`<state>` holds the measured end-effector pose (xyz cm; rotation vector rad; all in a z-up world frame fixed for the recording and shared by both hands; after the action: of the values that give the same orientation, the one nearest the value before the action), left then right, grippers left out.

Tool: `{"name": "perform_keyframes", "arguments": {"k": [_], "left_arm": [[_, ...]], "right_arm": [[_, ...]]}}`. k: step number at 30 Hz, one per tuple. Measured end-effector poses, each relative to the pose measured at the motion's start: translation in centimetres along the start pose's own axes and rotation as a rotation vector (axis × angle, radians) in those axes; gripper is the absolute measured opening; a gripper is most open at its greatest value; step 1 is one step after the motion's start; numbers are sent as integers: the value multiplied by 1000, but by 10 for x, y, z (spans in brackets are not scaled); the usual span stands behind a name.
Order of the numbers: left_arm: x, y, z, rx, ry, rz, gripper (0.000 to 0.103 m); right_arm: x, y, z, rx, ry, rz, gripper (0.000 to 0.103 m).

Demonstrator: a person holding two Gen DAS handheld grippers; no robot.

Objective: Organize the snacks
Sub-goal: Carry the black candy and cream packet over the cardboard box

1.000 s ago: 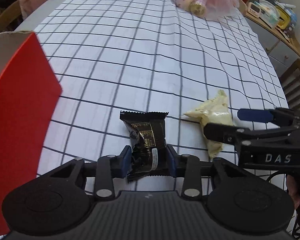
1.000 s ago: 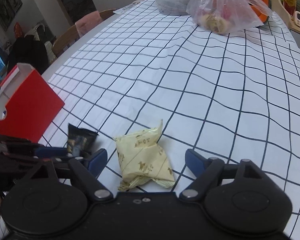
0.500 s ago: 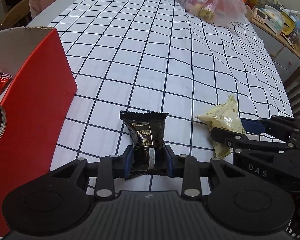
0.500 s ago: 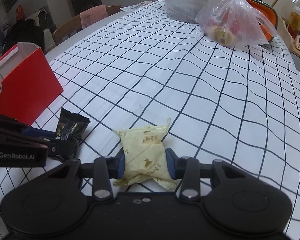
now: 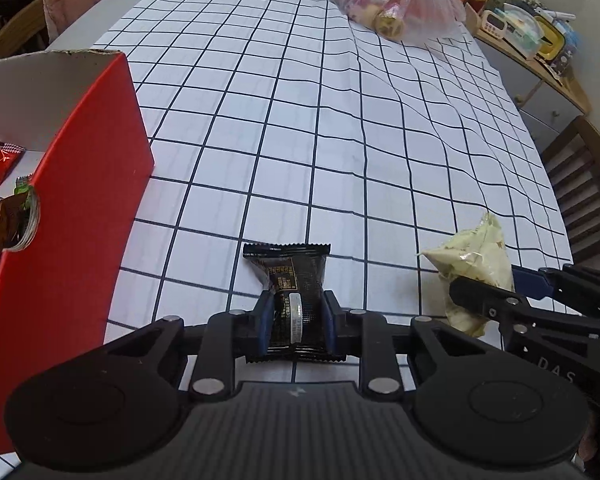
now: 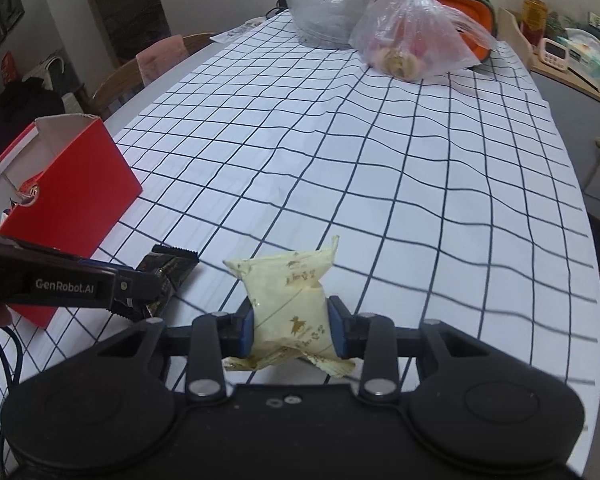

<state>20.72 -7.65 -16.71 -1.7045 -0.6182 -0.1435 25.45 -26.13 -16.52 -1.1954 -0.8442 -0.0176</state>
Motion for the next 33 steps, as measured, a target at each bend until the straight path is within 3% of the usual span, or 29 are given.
{"name": "perform_keyframes", "arguments": {"k": [16, 33], "left_arm": [[-25, -53, 16, -150, 33, 48, 22], [-9, -147, 62, -232, 69, -84, 22]], "right_arm": [[-34, -79, 47, -30, 169, -41, 34], [-7, -123, 130, -52, 172, -145, 34]]}}
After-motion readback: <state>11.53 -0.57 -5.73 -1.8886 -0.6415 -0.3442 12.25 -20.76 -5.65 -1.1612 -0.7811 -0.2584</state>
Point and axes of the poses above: each gripper's, at about its wrist camera, not at the fingertips, and y roughly the way its jaws point, z to its left, x to its top, the point moved 3 cm from there along y, roughly the way its jaws point, and after that the axes turned 3 degrees about -x, right-handed, at the moved point
